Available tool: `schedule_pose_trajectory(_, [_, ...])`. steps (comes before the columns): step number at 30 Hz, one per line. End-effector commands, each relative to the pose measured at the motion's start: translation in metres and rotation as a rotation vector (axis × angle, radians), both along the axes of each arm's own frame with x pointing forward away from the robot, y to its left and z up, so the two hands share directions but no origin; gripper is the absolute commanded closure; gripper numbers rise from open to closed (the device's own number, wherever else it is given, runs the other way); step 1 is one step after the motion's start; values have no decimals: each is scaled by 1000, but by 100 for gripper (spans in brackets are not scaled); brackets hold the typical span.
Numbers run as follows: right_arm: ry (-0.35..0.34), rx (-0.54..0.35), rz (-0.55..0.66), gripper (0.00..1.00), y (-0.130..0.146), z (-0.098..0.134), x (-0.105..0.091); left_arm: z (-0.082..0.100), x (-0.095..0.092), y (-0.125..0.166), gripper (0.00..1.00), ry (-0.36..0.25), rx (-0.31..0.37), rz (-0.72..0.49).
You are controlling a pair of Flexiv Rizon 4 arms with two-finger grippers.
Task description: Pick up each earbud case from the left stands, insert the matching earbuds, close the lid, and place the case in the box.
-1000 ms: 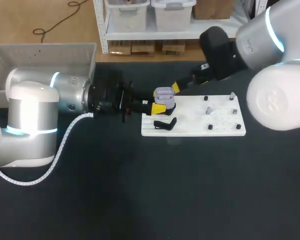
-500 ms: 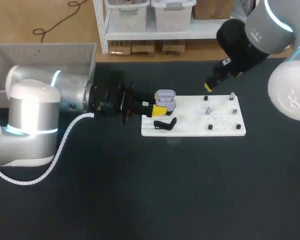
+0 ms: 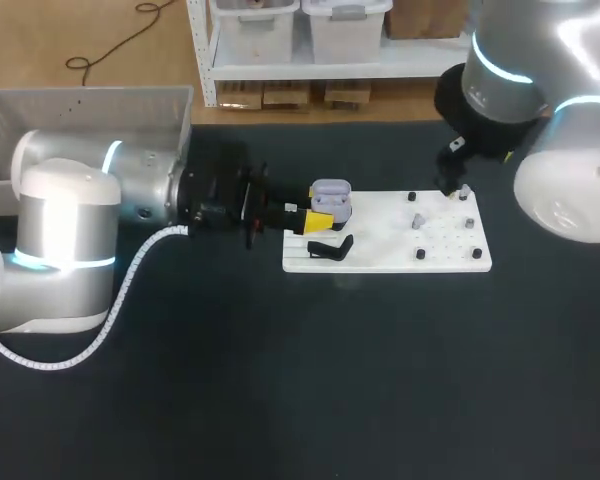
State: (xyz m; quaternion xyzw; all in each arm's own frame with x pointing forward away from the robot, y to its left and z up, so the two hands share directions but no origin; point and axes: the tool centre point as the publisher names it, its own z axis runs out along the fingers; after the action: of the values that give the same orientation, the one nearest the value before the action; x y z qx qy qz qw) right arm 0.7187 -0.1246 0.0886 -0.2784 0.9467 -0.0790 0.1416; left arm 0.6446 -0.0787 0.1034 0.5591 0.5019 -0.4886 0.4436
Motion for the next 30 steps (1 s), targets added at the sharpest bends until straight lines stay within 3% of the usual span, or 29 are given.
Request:
schedule_pose_trajectory(1, [40, -24, -14, 0, 3, -11, 18, 0, -1, 0, 100, 0, 2, 2])
schedule_pose_trajectory(5, [93, -38, -13, 0, 3, -23, 26, 0, -1, 0, 100, 0, 2, 2])
schedule_pose_trajectory(11, [154, -49, -16, 17, 5, -39, 35, 0, -1, 0, 100, 0, 2, 2])
schedule_pose_trajectory(15, [174, -53, -25, 22, 3, -47, 39, 0, -1, 0, 100, 0, 2, 2])
schedule_pose_trajectory(17, [180, -55, -30, 40, 1, -50, 41, 0, -1, 0, 100, 0, 2, 2])
schedule_pose_trajectory(19, [185, -58, -37, 50, -2, -52, 42, 0, -1, 0, 100, 0, 2, 2])
schedule_pose_trajectory(24, [193, -62, -56, 55, -8, -59, 42, 0, -1, 0, 100, 0, 2, 2])
schedule_pose_trajectory(30, [192, -70, -82, 55, -10, -68, 41, 0, -1, 0, 100, 0, 2, 2])
